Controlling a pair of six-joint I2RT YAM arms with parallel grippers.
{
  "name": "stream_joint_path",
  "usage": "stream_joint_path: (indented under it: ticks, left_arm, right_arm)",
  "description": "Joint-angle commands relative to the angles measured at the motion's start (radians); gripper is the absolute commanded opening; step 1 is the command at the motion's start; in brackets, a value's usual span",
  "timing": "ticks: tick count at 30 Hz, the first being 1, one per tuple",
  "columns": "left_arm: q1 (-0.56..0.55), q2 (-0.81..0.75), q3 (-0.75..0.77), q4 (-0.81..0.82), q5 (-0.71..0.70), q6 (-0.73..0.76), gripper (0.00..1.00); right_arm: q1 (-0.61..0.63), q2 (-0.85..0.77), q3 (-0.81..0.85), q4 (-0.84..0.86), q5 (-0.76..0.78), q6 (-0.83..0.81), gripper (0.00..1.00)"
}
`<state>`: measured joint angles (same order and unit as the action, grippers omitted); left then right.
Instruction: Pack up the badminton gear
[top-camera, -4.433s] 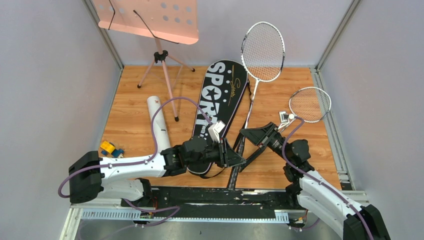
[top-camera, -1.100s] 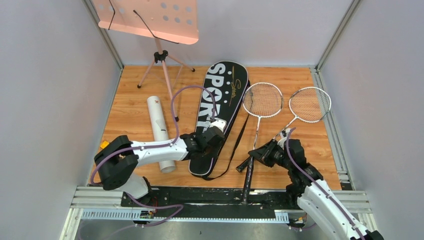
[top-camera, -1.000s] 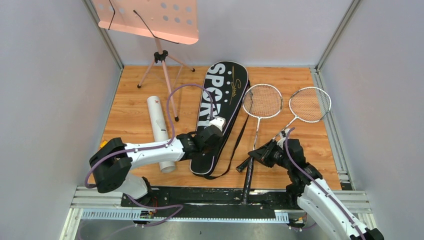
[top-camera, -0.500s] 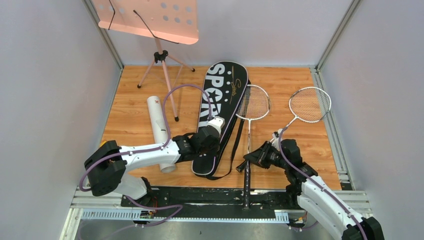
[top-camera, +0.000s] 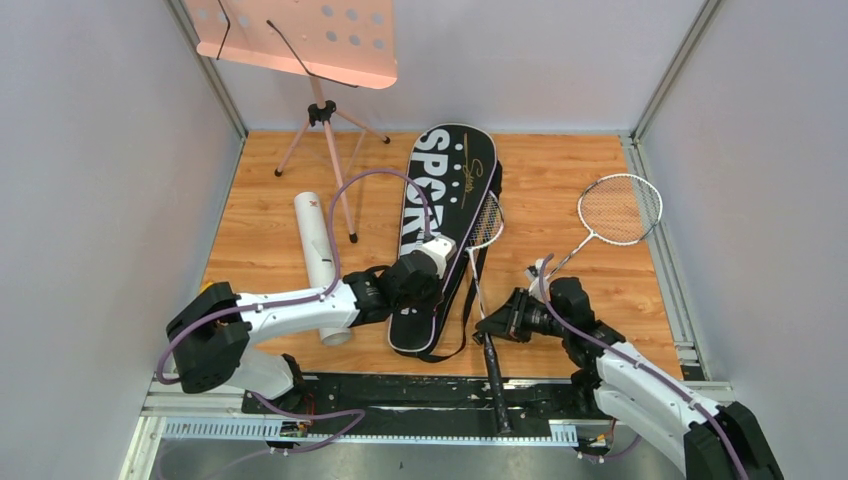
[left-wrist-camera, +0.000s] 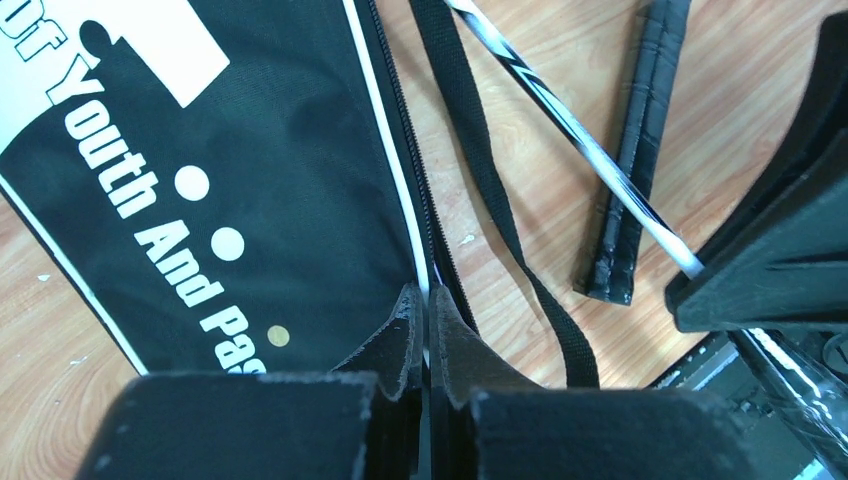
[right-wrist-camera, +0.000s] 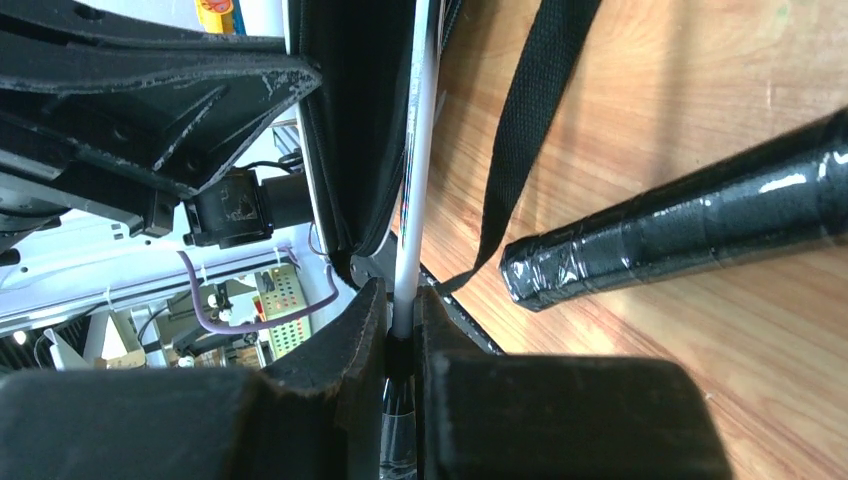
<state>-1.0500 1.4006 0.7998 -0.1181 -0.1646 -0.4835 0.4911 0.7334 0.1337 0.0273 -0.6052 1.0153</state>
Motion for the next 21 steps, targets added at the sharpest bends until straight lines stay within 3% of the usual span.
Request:
stream_joint_path:
  ticks: [1, 13, 21]
  left_arm:
    - [0.002, -0.053, -0.019, 0.086, 0.054, 0.028, 0.0]
    - [0.001, -0.082, -0.105, 0.222, 0.189, -0.153, 0.0]
    - [0.001, -0.138, -0.174, 0.31, 0.243, -0.258, 0.0]
  right_arm:
    - [0.009, 0.061, 0.051, 0.254, -0.002, 0.003, 0.0]
    - [0.024, 0.359, 0.176, 0.533, 0.263, 0.022, 0.0]
    - [0.024, 0.649, 0.305, 0.671, 0.339, 0.012, 0.0]
